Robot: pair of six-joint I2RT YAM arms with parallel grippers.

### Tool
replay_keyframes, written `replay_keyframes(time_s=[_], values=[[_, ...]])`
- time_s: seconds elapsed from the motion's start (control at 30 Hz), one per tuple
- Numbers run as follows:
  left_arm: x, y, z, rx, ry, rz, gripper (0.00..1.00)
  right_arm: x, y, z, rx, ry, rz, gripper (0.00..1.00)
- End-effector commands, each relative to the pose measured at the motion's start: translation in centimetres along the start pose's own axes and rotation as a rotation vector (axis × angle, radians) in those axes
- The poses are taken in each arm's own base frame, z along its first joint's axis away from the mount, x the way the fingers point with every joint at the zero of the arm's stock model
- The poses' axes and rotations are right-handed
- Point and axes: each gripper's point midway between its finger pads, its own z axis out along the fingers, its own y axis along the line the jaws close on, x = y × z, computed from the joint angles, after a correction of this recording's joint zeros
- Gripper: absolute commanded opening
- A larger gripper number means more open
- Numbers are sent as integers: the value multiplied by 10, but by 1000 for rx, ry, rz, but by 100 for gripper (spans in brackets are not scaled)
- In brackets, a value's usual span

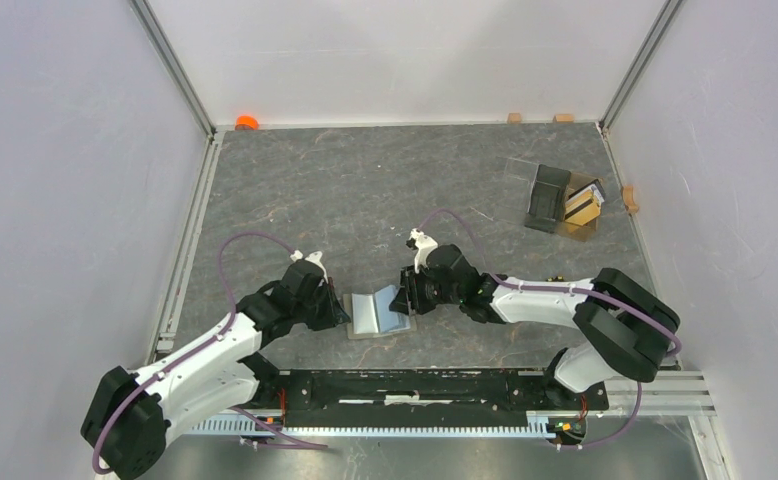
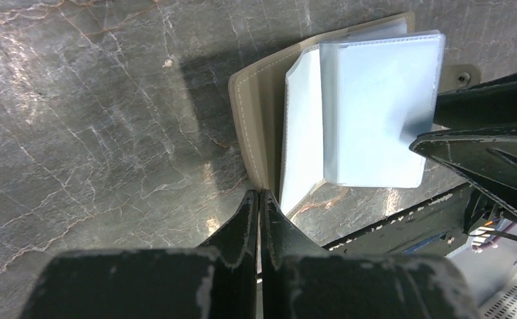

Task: Put the credit cards into the card holder
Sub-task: Turn over the card holder at the center of the board.

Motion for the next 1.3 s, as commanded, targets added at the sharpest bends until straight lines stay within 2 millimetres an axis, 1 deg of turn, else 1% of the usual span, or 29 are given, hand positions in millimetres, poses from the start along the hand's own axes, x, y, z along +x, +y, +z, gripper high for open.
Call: replay_keyframes(time_s=[0.0, 0.17, 0.37, 0.5, 0.6, 0.8, 1.1, 1.27], values=[[-6, -12, 0, 51, -14, 32, 2, -28, 5, -5, 49, -83, -69, 37], [-6, -12, -1, 54, -14, 32, 2, -33, 13, -6, 53, -94, -99, 37], [-7, -14, -2, 62, -16, 32, 2, -30, 31, -3, -20, -83, -91, 30], [-6, -13, -1, 62, -16, 29, 2, -31, 44, -4, -56, -92, -97, 30], [-5, -12, 0, 62, -15, 27, 2, -31, 50, -4, -66, -95, -106, 30], [-6, -13, 1, 67, -17, 22, 2, -31, 56, -5, -73, -95, -113, 31], [-5, -13, 1, 69, -16, 25, 2, -33, 58, -10, -69, -112, -121, 33], [-5, -13, 1, 67, -16, 26, 2, -31, 57, -7, -67, -105, -124, 30]])
